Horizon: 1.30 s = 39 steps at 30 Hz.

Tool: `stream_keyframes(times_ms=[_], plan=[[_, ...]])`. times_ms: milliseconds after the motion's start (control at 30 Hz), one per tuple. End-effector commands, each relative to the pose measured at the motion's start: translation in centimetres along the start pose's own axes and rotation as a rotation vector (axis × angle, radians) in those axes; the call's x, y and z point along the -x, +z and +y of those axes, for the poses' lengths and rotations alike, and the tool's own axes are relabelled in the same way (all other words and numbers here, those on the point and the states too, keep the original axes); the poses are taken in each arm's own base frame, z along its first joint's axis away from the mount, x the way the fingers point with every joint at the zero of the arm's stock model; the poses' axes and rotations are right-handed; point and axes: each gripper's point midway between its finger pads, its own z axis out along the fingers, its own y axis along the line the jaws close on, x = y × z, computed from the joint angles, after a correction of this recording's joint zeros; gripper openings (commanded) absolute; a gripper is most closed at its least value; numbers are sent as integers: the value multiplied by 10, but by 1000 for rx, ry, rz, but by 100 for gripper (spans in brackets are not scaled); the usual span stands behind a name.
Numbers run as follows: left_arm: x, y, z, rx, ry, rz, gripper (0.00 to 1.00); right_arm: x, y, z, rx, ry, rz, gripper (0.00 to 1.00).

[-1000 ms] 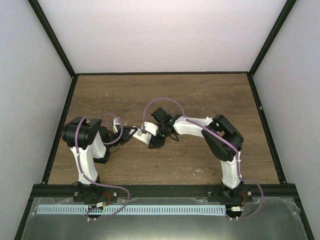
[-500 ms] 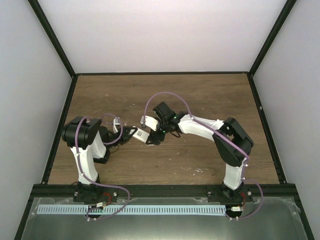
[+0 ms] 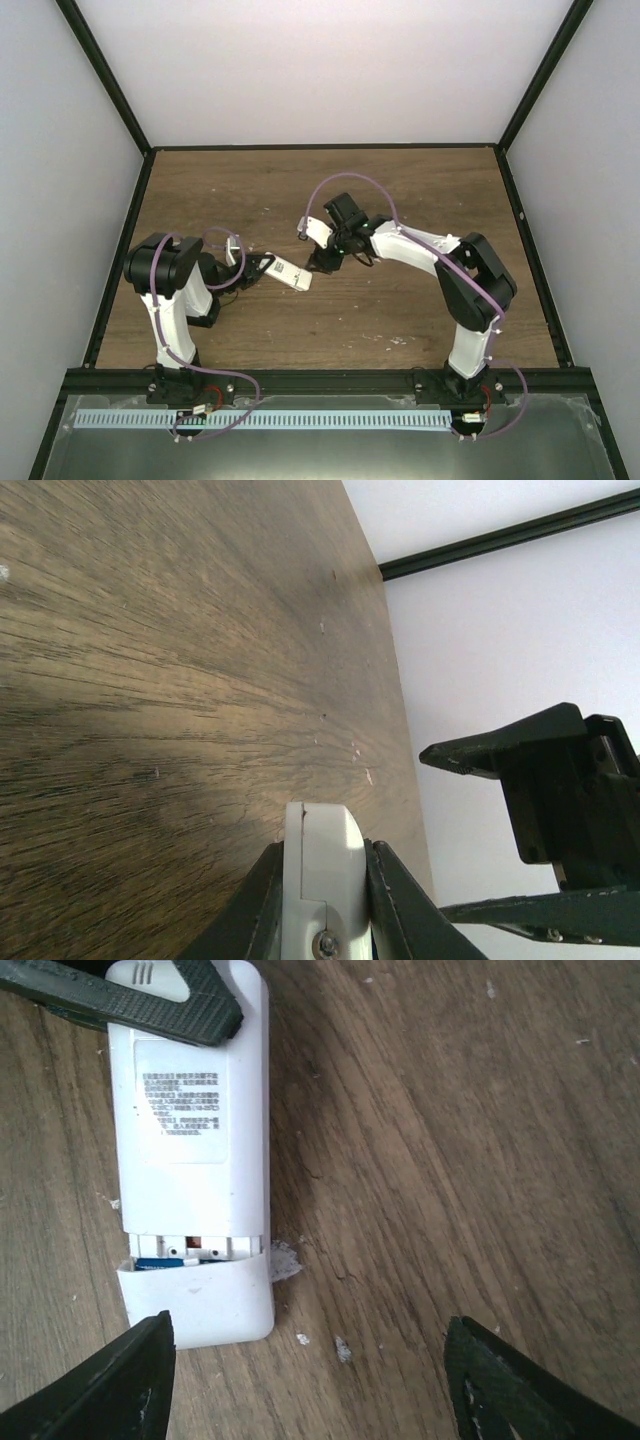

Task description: Load the batteries into the remote control

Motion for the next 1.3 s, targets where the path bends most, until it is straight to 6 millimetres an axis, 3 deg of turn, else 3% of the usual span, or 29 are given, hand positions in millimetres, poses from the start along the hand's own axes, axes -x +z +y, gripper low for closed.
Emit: stream_keyframes(times_ms=[0, 800, 1267], plan=[[5, -1, -5, -27, 66, -29, 0, -4, 9, 10, 52, 1, 15, 65], [3, -1, -5, -27, 61, -25, 0, -19, 44, 35, 183, 28, 76, 56], [6, 2, -7, -42, 67, -14, 0, -15, 49, 40, 220, 76, 67, 50]])
